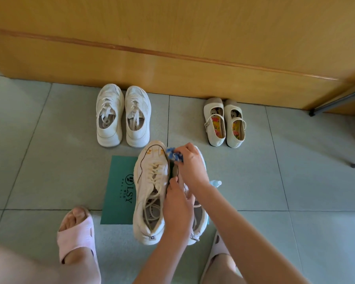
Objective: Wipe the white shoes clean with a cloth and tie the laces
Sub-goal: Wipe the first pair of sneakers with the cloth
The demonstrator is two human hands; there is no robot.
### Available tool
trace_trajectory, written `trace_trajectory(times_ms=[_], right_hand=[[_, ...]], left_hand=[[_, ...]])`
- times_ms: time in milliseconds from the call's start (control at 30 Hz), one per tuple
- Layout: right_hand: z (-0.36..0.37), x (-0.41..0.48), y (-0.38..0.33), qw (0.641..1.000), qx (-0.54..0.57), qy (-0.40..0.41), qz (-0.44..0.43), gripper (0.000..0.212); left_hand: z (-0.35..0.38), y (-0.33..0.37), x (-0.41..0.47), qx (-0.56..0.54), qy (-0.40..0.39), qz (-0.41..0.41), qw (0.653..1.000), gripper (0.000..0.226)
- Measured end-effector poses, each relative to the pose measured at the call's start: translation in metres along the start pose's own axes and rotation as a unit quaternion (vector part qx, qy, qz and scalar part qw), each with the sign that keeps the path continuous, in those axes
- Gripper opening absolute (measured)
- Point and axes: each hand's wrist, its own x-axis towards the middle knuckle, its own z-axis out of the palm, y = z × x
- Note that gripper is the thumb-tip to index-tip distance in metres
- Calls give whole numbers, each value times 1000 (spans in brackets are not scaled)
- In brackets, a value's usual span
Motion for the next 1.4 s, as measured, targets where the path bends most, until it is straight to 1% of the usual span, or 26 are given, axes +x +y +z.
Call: trace_trajectory(times_ms=[67,100,267,333,400,500,533,600,667,733,833,967,1033,1100,1200,1267,1400], right_hand=[[-5,10,5,1000,-15,11,-23,25],[-8,18,8,1000,-20,16,-16,24],[-20,54,25,994,-3,32,100,25],[-22,54,28,991,15,27,130,25],[-21,43,23,992,29,28,122,22],[-16,23,13,994,46,37,88,25],[-15,17,10,996,51,25,73,24],[-10,8,4,998,38,-23,35,20],[-6,7,1,997,-10,-71,-4,16],[-4,14,1,994,-58,-87,-24,17],[-10,33,4,995,-68,-78,-15,16],[-19,59,10,994,-100,-43,30,17],[-21,65,17,994,-79,-31,75,17],[-24,63,23,993,-35,-24,110,16],[-25,43,22,994,15,8,105,15],[-19,24,15,995,37,31,89,20],[-3,-5,4,997,59,28,49,22]], left_hand=[[1,0,0,7,5,5,1000,51],[1,0,-1,12,8,3,1000,54],[1,2,-2,27,0,-3,1000,60],[0,2,-1,29,0,-6,1000,59],[0,3,-1,27,1,-8,1000,59],[-1,4,-1,25,6,-4,1000,58],[-1,4,-1,23,7,-5,1000,56],[-1,3,-1,16,8,-6,1000,52],[0,3,-2,11,12,-3,1000,50],[0,3,-2,14,18,5,1000,50],[-1,4,-3,19,17,5,1000,55],[-1,3,-2,20,4,-4,1000,59],[-1,2,-2,17,2,-4,1000,60],[0,2,-1,19,2,-3,1000,60],[1,2,-1,25,5,-4,1000,61],[1,3,-2,21,5,-7,1000,60],[0,4,-2,20,16,5,1000,50]])
